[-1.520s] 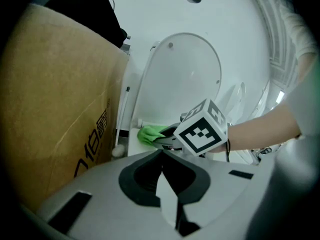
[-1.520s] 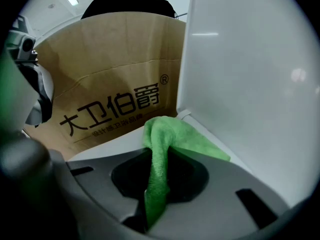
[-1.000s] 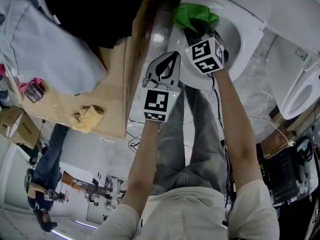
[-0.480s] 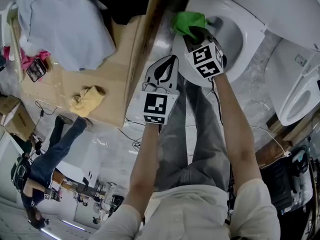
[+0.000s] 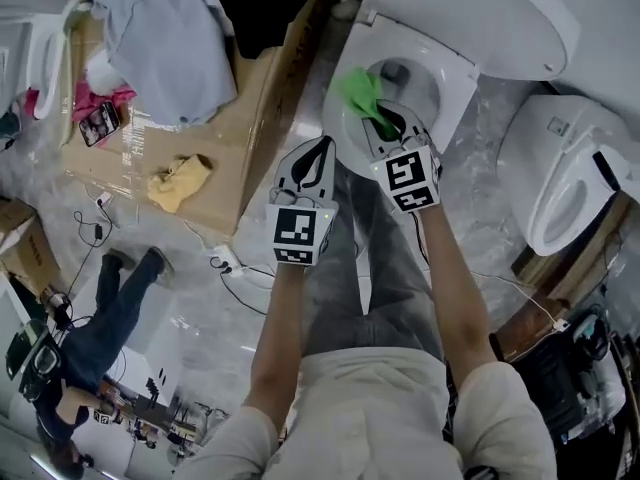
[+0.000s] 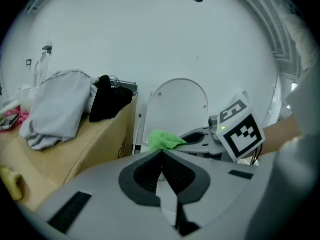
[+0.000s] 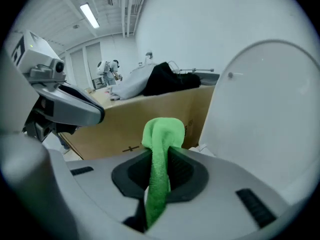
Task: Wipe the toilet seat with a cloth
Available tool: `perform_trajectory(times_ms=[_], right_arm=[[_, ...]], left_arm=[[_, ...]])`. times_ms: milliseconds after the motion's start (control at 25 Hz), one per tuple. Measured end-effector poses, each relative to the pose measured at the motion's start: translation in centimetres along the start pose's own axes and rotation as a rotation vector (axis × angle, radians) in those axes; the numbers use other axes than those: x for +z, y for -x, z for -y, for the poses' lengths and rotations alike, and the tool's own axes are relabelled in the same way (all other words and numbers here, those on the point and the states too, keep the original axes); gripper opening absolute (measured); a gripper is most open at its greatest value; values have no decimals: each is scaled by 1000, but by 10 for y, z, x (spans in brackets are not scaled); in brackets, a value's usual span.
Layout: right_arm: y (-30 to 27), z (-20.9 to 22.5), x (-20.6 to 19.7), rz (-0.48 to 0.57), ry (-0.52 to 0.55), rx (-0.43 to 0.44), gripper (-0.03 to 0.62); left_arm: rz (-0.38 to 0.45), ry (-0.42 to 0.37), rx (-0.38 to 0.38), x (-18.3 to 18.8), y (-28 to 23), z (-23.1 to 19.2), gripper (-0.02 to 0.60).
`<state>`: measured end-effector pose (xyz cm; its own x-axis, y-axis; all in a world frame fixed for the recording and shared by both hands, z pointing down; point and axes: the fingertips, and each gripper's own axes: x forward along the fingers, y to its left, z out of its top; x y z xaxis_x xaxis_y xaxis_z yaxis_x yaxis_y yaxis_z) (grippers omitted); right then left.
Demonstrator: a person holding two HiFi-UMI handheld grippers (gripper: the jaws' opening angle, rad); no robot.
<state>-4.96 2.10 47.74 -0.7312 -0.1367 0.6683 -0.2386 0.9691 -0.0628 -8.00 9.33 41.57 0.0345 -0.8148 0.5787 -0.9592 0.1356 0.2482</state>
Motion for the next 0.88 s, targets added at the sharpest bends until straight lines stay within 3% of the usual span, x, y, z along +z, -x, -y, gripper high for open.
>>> perform_trajectory(times_ms=[520, 880], right_arm=[[214, 14, 122, 269, -37, -174, 48], [333, 4, 142, 369, -57, -245, 43]], left_arm=[[122, -210, -101, 146, 72, 93, 12], [166, -304, -122, 185, 135, 155, 12]])
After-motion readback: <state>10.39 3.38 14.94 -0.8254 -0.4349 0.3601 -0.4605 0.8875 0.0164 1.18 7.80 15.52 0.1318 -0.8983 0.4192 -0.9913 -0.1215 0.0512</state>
